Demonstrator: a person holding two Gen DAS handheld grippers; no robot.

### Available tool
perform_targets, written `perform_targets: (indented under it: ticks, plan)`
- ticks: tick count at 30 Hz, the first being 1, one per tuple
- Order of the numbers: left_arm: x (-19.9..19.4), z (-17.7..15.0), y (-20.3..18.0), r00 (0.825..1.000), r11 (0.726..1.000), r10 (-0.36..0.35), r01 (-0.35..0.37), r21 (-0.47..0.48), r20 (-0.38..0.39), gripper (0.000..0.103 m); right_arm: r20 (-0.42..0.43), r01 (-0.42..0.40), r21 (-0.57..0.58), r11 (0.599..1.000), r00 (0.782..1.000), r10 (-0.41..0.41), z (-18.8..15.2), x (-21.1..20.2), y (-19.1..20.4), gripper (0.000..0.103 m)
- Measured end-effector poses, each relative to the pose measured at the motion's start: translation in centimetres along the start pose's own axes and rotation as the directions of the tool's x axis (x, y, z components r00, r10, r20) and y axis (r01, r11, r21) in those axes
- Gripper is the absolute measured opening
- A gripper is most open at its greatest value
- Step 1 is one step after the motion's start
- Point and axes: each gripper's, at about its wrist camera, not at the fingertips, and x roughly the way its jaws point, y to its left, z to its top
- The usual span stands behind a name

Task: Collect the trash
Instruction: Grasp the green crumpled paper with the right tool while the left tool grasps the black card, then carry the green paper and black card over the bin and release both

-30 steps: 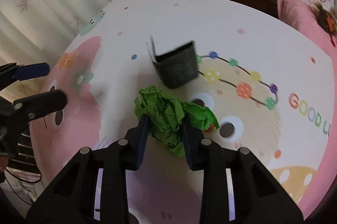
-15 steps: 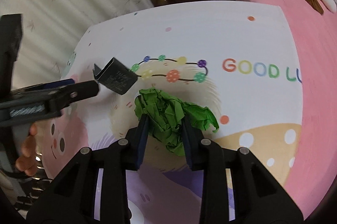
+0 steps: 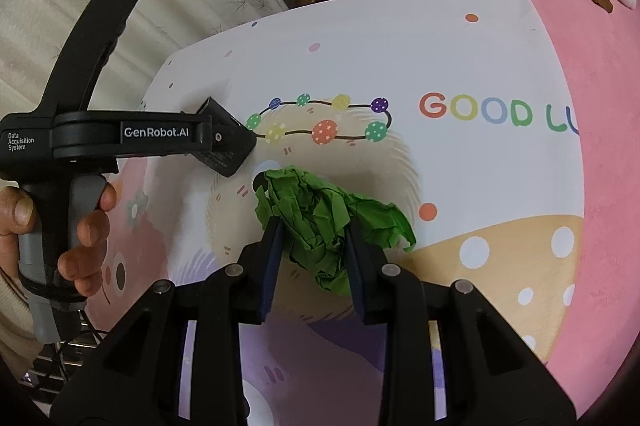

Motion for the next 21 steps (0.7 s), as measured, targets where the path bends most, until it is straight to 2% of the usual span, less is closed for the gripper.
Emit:
perform_targets:
  ticks: [5, 11, 21]
  plan:
    - [-0.8, -1.5, 0.4, 0.999, 0.999, -0.033, 0.033, -0.001, 0.040, 0.024, 0.005, -0.003, 0.010, 1.000, 1.000, 0.003, -0.5, -0.3, 0.0, 0.027]
    - [-3.8, -5.3, 0.7, 0.994, 0.998, -0.042, 0.038, 0.045, 0.096, 0.023, 0.009, -0.011, 0.005, 1.000, 1.000, 0.011, -1.7, -1.2, 1.1, 0.027]
    - [-10.5, -16.5, 2.7, 0.990, 0.992, -0.039, 0.021, 0.128, 0.137, 0.023, 0.017, -0.032, 0.012, 0.999, 0.999, 0.032, -7.2, -4.0, 6.4, 0.026]
